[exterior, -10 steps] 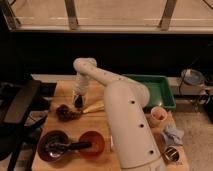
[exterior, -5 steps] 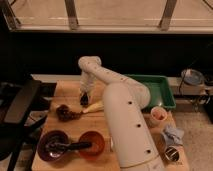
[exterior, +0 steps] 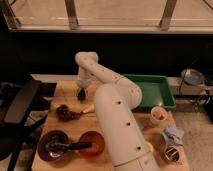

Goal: Wipe table surface with eraser

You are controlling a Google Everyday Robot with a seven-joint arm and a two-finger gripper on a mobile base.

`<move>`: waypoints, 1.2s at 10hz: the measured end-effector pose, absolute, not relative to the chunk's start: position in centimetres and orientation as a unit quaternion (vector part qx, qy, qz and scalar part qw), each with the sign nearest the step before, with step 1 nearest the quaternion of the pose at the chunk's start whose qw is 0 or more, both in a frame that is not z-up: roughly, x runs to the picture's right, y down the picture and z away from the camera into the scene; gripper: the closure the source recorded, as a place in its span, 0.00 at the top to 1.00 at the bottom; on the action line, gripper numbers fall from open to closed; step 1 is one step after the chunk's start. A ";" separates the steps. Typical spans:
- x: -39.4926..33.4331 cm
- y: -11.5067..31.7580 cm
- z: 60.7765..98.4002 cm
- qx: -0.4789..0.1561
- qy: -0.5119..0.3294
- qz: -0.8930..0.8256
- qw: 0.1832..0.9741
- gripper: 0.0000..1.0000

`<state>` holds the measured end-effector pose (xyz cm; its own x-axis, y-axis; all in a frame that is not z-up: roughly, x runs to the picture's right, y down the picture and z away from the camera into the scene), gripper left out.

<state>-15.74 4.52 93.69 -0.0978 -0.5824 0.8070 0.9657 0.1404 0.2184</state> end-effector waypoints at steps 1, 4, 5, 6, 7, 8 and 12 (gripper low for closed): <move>-17.2 4.5 93.4 -0.218 -0.421 -0.623 0.622 0.00; -18.3 6.2 92.0 -0.207 -0.439 -0.629 0.607 0.00; -17.7 7.0 91.8 -0.213 -0.442 -0.623 0.609 0.00; -16.8 7.4 91.7 -0.217 -0.442 -0.615 0.616 0.00; -15.1 7.5 91.6 -0.224 -0.437 -0.603 0.629 0.00; -13.3 7.6 91.7 -0.230 -0.431 -0.591 0.642 0.00; -10.3 4.5 93.5 -0.227 -0.409 -0.564 0.681 0.00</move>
